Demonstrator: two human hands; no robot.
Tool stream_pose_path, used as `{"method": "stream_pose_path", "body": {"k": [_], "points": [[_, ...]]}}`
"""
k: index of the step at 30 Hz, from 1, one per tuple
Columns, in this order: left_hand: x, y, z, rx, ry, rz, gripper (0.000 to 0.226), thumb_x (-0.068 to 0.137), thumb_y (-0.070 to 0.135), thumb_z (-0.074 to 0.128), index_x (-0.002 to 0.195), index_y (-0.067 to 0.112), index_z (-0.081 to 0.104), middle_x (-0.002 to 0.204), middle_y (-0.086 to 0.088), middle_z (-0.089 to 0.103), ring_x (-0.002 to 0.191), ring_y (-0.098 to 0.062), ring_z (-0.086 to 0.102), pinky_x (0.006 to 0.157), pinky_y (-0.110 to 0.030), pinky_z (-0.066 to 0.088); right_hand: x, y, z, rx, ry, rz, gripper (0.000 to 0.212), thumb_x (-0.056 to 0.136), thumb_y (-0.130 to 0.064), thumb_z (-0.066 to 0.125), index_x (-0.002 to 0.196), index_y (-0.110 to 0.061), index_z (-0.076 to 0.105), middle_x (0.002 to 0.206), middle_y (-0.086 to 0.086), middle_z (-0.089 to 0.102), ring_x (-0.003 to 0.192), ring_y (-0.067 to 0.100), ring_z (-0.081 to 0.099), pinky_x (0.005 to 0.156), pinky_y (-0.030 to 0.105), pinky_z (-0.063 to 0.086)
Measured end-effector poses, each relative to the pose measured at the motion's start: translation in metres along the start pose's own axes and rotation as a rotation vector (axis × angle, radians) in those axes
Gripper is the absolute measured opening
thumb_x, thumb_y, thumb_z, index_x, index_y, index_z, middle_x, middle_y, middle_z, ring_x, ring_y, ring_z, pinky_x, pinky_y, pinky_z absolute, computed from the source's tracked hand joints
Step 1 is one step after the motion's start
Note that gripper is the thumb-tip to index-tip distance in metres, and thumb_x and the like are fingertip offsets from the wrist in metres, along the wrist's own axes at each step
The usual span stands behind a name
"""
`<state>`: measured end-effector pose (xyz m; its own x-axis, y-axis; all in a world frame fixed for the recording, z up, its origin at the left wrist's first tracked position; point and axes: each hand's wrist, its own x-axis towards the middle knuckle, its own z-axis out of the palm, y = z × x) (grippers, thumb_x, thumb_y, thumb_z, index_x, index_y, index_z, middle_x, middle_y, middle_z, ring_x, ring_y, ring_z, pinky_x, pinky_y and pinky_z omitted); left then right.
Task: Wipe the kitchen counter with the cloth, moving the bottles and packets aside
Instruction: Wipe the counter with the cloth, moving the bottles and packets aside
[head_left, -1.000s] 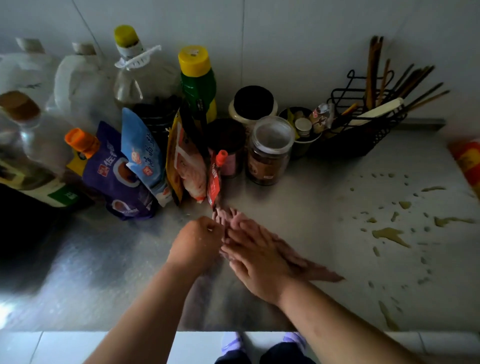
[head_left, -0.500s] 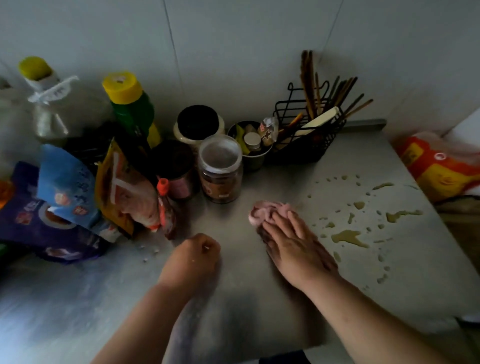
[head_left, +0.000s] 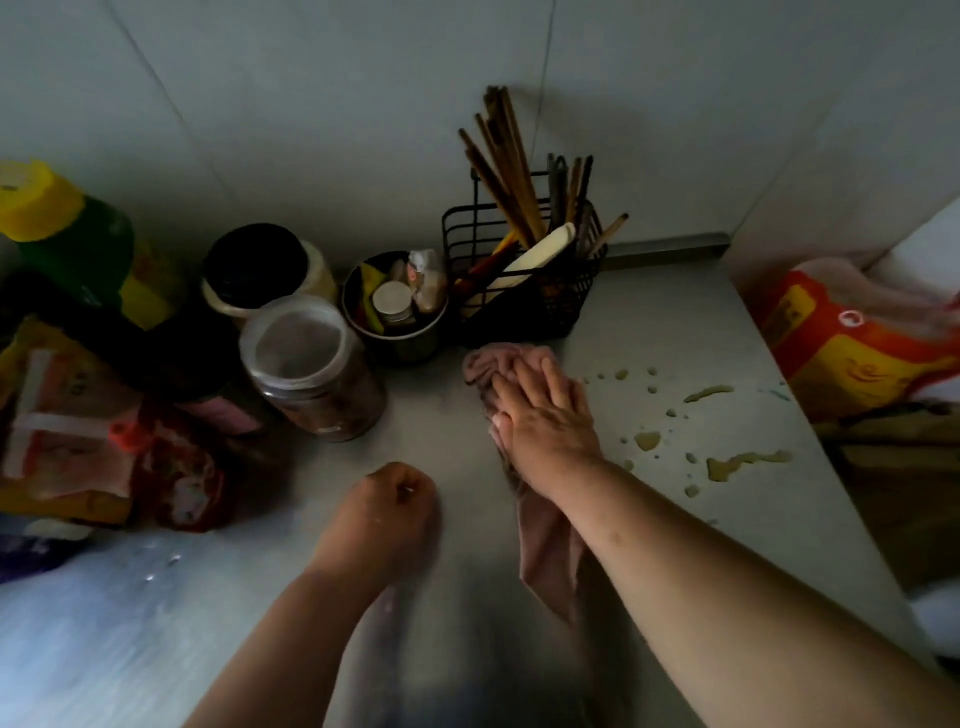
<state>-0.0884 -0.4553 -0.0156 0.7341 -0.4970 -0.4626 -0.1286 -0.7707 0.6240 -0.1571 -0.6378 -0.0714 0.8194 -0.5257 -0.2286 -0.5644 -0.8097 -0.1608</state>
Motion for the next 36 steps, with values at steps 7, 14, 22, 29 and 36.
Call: {"method": "stream_pose_path", "body": {"k": [7, 14, 22, 29, 36], "points": [[0.011, 0.055, 0.044, -0.035, -0.094, -0.010, 0.017, 0.089, 0.021, 0.055, 0.075, 0.022, 0.063, 0.075, -0.001, 0.074, 0.070, -0.020, 0.070, 0.073, -0.034, 0.056, 0.003, 0.102, -0.017, -0.032, 0.067, 0.108, 0.060, 0.093, -0.052, 0.015, 0.151, -0.034, 0.012, 0.161, -0.005, 0.005, 0.147, 0.028, -0.006, 0.117, 0.049, 0.004], [0.025, 0.074, 0.057, 0.014, -0.130, -0.040, 0.014, 0.087, 0.025, 0.056, 0.076, 0.024, 0.064, 0.075, 0.000, 0.073, 0.072, -0.019, 0.069, 0.076, -0.036, 0.057, 0.011, 0.165, -0.041, 0.186, 0.183, 0.099, 0.041, 0.094, -0.017, 0.051, 0.134, -0.025, 0.051, 0.136, 0.002, 0.053, 0.124, 0.024, 0.049, 0.097, 0.032, 0.042], [0.045, 0.075, 0.059, -0.069, -0.192, -0.232, 0.015, 0.088, 0.015, 0.055, 0.084, 0.006, 0.066, 0.067, -0.005, 0.068, 0.055, -0.017, 0.062, 0.062, -0.028, 0.054, 0.036, 0.187, -0.098, 0.973, 0.481, 0.477, 0.035, 0.102, -0.019, 0.037, 0.135, -0.009, 0.045, 0.136, 0.013, 0.049, 0.120, 0.025, 0.051, 0.088, 0.007, 0.037], [0.053, 0.081, 0.059, -0.090, -0.211, -0.285, 0.017, 0.091, 0.010, 0.050, 0.080, 0.005, 0.062, 0.052, 0.000, 0.064, 0.045, -0.014, 0.058, 0.051, -0.024, 0.048, 0.076, 0.201, -0.061, 0.178, 0.234, 0.243, 0.058, 0.095, -0.043, 0.038, 0.148, -0.023, 0.024, 0.157, 0.015, 0.018, 0.144, 0.037, 0.016, 0.116, 0.053, 0.019], [0.056, 0.086, 0.061, -0.061, -0.197, -0.303, 0.016, 0.090, 0.009, 0.050, 0.076, 0.008, 0.058, 0.062, -0.008, 0.065, 0.051, -0.020, 0.058, 0.052, -0.024, 0.048, 0.057, 0.151, -0.032, 0.027, 0.186, -0.070, 0.057, 0.093, -0.039, 0.038, 0.147, -0.022, 0.031, 0.153, 0.007, 0.035, 0.143, 0.030, 0.025, 0.116, 0.048, 0.017]]}}
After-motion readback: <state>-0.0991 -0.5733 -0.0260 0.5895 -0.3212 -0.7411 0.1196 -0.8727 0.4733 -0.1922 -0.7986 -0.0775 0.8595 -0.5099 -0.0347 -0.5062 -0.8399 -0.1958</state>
